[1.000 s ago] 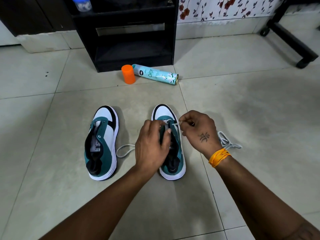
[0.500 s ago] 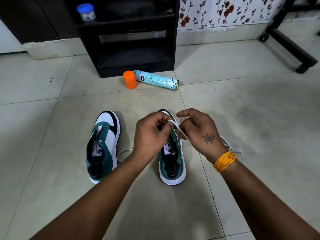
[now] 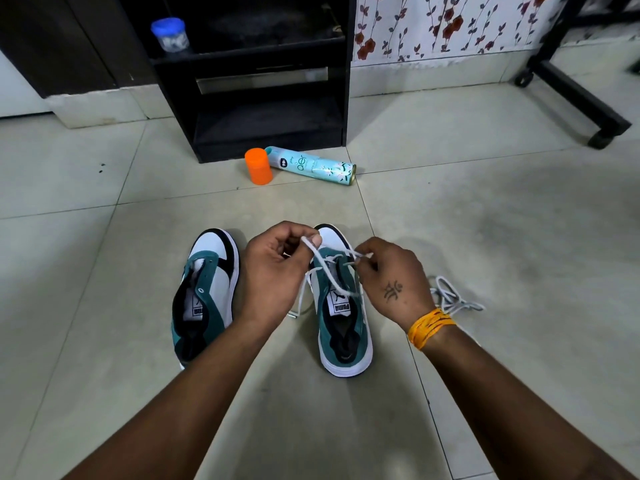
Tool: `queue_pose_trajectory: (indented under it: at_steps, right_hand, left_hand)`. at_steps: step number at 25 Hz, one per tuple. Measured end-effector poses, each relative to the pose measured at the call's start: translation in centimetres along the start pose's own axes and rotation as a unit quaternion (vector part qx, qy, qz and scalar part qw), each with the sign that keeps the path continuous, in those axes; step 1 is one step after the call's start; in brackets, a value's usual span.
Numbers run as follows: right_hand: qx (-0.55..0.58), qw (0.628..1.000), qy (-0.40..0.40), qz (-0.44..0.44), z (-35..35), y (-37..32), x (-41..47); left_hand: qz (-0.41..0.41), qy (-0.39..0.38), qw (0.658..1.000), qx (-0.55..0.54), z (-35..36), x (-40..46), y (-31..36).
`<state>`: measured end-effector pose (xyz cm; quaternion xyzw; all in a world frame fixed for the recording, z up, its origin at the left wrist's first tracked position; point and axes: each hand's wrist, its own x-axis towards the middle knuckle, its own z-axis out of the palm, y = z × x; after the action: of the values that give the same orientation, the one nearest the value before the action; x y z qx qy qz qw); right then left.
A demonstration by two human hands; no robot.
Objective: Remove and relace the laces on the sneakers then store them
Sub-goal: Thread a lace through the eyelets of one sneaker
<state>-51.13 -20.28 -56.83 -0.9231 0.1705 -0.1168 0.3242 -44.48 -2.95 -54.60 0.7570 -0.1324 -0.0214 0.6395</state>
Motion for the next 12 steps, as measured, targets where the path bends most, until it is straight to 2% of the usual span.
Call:
queue_pose_trajectory:
  at_steps: [5, 10, 12]
  right_hand:
    - [0.076, 0.988, 0.026, -0.134, -0.4, -3.2, 0.1]
    - [-0.041, 0.998, 0.054, -0.004, 0.1, -0.3, 0.2]
    - [-0.025, 0.999, 0.042, -0.019, 0.1, -0.6, 0.0]
  left_hand:
    - [0.000, -0.020, 0.999, -0.039, 0.8, -0.3, 1.0]
    - [0.010, 0.000, 1.000, -0.029, 0.1, 0.1, 0.9]
    - [0.026, -0.014, 0.999, -0.021, 0.0, -0.1, 0.5]
